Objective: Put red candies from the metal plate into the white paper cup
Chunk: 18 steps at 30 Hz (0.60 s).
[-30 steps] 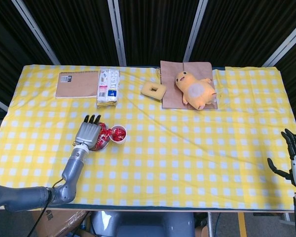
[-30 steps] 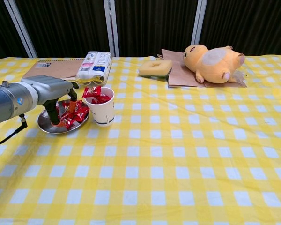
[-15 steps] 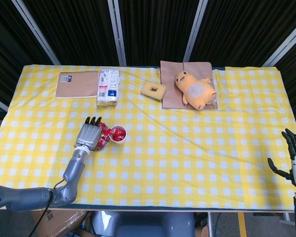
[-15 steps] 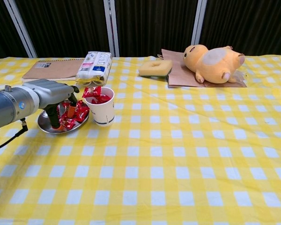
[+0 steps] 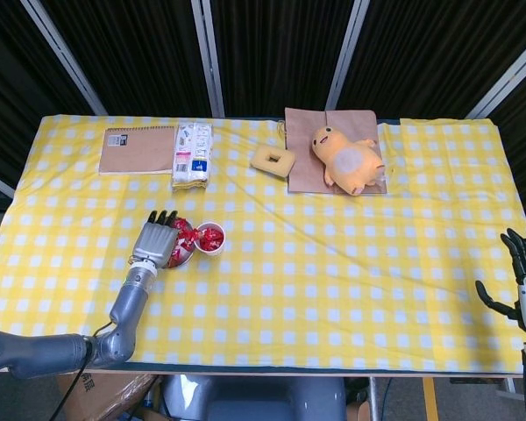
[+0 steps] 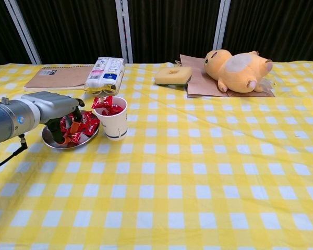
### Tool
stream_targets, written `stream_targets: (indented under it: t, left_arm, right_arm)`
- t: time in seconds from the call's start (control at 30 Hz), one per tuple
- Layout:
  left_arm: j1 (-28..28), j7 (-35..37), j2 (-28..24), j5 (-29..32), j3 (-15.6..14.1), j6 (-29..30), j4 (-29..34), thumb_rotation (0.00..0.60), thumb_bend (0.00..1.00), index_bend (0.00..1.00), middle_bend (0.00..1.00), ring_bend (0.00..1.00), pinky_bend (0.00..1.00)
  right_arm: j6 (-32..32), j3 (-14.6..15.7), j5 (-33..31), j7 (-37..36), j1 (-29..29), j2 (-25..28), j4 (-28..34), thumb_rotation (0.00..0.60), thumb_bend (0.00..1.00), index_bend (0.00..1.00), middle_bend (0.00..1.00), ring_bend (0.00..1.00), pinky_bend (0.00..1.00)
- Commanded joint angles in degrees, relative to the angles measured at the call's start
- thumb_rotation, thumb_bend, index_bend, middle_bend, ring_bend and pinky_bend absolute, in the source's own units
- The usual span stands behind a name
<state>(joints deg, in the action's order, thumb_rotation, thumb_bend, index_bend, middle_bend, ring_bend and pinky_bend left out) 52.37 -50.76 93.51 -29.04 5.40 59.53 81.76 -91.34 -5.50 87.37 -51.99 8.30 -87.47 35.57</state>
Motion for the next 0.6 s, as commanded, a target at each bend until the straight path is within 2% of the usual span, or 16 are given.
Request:
stream_targets:
  t: [0.03, 0.27, 0.6]
  left_arm:
    - [-0.2, 0.1, -0.2, -0.1, 0.0, 0.2, 0.1, 0.6, 0.41, 0.54, 0.0, 0.0, 0.02]
    - [-0.7, 3.0, -2.8, -2.0, 2.3, 1.8, 3.3, 0.6, 0.41, 0.54, 0.0, 0.0, 0.02]
    - [-0.7, 7.6, -9.1, -5.6, 7.2, 3.6, 13.7, 0.6, 0.4, 0.54, 0.0, 0.0, 0.02]
  right_arm:
    - [0.0, 0.0, 0.0, -0.1, 0.0, 0.0, 0.0, 0.6, 0.41, 0.0, 0.0, 0.0, 0.0]
    - [-0.1, 0.0, 0.0, -0.1, 0.0, 0.0, -0.1, 0.6, 0.41, 0.0, 0.0, 0.0, 0.0]
    - [0.0, 0.0, 0.0, 0.0, 0.0, -0.1, -0.1, 0.6, 0.41, 0.0, 0.0, 0.0, 0.0]
